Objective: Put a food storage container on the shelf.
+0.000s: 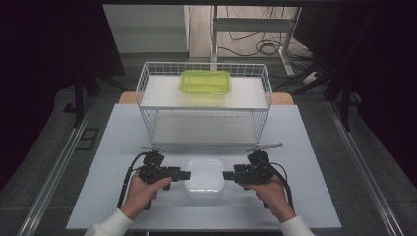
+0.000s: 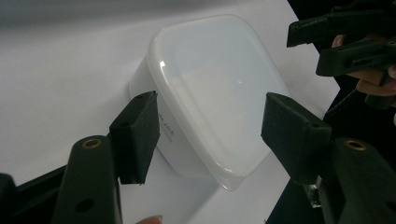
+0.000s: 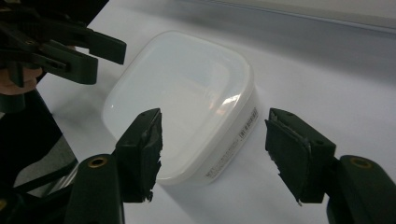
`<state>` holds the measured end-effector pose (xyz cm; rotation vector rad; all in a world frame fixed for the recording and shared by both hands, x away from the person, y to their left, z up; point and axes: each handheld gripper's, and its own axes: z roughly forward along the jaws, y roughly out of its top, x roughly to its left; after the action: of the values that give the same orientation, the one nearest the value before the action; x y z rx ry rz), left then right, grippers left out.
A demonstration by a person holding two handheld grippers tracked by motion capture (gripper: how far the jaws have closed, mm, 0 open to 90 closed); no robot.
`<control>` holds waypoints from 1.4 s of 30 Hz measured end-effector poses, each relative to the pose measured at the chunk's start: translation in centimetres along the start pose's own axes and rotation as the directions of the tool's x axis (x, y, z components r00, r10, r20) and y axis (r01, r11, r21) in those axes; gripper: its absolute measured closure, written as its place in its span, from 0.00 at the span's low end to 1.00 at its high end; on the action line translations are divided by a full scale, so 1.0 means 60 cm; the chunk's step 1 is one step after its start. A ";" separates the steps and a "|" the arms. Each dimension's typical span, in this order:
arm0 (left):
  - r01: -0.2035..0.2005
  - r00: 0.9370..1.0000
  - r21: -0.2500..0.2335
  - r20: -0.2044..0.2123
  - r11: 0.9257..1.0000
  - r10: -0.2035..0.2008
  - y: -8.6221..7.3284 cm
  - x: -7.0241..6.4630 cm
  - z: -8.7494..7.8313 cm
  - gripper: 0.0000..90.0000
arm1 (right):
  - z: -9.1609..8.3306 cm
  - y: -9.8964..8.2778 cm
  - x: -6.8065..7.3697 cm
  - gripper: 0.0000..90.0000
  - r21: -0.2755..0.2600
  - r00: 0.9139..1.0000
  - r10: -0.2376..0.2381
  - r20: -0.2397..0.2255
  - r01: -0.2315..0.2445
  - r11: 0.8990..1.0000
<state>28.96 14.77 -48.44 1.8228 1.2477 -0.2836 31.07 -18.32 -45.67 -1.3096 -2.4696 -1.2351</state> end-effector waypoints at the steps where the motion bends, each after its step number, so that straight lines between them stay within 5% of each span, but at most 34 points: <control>1: 0.012 1.000 -0.002 0.004 1.000 -0.012 0.000 0.002 0.001 0.41 | 0.001 0.000 -0.001 0.42 -0.001 1.000 0.006 -0.007 -0.006 1.000; 9: 0.093 0.993 0.020 0.072 0.995 -0.094 -0.004 0.024 0.012 0.47 | 0.014 -0.003 -0.007 0.45 0.013 0.998 0.053 -0.043 -0.053 0.999; 26: 0.106 0.989 0.038 0.102 0.994 -0.109 -0.005 0.034 0.018 0.60 | 0.038 -0.013 -0.030 0.58 0.038 0.979 0.164 -0.124 -0.161 0.986; 42: 0.171 0.972 0.049 0.156 0.984 -0.177 -0.013 0.048 0.022 0.75 | 0.047 -0.022 -0.044 0.72 0.058 0.950 0.254 -0.181 -0.247 0.967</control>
<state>30.04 15.70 -51.36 1.6861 1.2974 -0.5423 32.53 -18.54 -49.48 -1.3777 -2.1113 -1.1874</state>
